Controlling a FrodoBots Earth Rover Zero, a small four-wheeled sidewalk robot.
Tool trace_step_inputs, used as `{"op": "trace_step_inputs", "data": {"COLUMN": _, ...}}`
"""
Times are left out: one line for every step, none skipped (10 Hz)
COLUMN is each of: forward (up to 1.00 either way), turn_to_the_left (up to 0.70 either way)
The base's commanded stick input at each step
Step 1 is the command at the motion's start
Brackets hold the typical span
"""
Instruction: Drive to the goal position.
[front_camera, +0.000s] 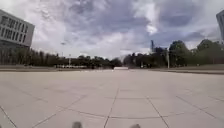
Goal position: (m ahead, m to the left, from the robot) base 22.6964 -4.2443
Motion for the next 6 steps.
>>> {"op": "trace_step_inputs", "data": {"forward": 0.7, "turn_to_the_left": 0.0}}
{"op": "trace_step_inputs", "data": {"forward": 0.7, "turn_to_the_left": 0.0}}
{"op": "trace_step_inputs", "data": {"forward": 0.7, "turn_to_the_left": 0.0}}
{"op": "trace_step_inputs", "data": {"forward": 0.7, "turn_to_the_left": 0.0}}
{"op": "trace_step_inputs", "data": {"forward": 0.7, "turn_to_the_left": 0.0}}
{"op": "trace_step_inputs", "data": {"forward": 0.7, "turn_to_the_left": 0.0}}
